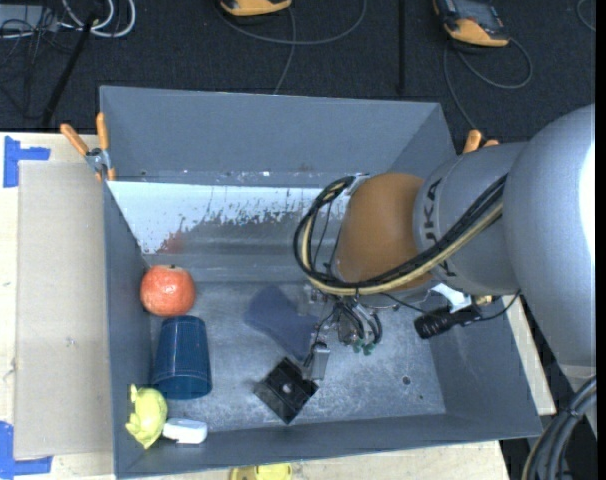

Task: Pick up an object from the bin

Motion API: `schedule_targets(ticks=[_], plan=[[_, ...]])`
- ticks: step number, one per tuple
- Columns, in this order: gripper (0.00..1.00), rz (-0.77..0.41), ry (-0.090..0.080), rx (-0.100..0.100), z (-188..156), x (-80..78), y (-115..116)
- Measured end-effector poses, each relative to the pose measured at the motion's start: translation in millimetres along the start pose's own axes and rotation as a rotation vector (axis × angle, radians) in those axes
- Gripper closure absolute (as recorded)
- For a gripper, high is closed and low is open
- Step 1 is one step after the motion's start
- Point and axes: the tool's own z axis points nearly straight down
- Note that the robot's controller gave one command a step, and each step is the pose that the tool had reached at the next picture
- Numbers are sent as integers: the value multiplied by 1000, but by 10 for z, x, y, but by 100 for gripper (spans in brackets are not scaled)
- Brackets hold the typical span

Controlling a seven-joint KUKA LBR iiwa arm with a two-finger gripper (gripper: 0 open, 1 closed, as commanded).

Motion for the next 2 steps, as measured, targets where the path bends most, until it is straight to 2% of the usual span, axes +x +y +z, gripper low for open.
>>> schedule_targets(ticks=[1,2], plan=[[100,-86,-6,-1,66,-645,99],[100,-86,-6,-1,66,-645,100]])
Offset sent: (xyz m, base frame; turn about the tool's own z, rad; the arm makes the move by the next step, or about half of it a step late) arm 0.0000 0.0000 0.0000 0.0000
